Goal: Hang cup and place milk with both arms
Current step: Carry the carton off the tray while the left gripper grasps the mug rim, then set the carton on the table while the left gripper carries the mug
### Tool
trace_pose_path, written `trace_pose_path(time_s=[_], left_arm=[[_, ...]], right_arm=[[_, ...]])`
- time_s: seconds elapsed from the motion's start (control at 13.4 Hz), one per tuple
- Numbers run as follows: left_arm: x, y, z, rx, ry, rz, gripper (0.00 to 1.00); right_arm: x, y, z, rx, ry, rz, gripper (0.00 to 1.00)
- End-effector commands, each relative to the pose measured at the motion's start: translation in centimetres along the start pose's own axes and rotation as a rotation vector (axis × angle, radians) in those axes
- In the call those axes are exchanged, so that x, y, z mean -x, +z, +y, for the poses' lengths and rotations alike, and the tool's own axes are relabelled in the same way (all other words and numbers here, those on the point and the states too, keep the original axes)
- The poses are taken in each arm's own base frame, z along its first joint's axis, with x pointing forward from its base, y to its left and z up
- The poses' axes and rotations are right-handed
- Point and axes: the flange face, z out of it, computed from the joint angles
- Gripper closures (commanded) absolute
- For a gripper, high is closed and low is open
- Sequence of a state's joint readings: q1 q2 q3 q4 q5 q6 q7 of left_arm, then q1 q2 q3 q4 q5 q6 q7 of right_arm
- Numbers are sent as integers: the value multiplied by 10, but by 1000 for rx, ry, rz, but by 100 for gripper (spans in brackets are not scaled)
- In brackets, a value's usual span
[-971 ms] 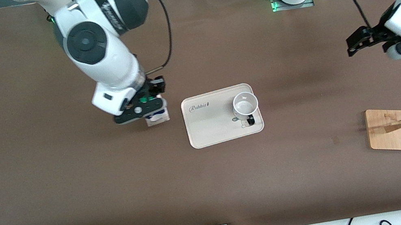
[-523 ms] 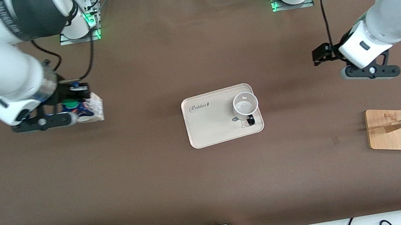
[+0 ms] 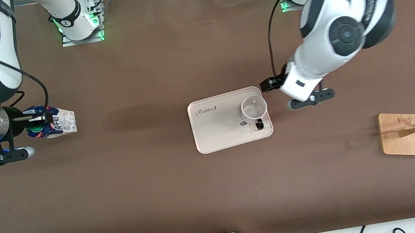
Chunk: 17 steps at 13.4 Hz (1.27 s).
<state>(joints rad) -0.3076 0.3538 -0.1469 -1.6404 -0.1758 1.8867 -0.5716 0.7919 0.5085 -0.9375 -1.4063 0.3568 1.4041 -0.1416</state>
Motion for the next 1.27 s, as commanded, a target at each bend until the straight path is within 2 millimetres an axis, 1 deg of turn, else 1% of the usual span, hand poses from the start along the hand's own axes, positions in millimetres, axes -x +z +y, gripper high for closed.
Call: trace_pose_path(time_s=[0.0,0.15,0.3,0.37,0.52,0.6,0.67,0.75,0.82,0.9,0.97,1.05,1.12,1.19], left_arm=[[7,51,31,-3,-11,-17,0],[6,83,46,2,-70,-9,0],[4,104,55,10,-73,1,0],[2,113,57,18,-75,8,0],[-7,134,56,25,-83,17,0],[-10,142,56,29,-86,22,0],[-11,152,57,21,-82,19,0],[-11,161,58,12,-68,11,0],[-12,166,57,7,-64,7,15],[-12,169,57,5,-57,4,38],[-11,171,60,4,-51,4,69],[-11,171,59,3,-52,5,95],[-11,170,60,5,-50,7,100],[-10,170,61,3,-48,8,100]], right_arm=[[-1,23,8,-18,-14,-2,61],[-8,55,24,-21,-21,7,61],[-8,78,36,-47,-26,57,61],[-7,87,36,-53,-26,71,61],[-8,99,31,-43,-31,83,61],[-8,106,33,-44,-26,93,61],[-9,114,29,-44,-33,97,61],[-7,121,29,-49,-32,106,61],[-7,128,29,-48,-35,111,61],[-7,134,26,-47,-40,114,61],[-7,139,25,-48,-41,113,61],[-7,141,25,-58,-36,117,61],[-8,141,24,-62,-52,122,61],[-8,142,25,-71,-57,122,39]])
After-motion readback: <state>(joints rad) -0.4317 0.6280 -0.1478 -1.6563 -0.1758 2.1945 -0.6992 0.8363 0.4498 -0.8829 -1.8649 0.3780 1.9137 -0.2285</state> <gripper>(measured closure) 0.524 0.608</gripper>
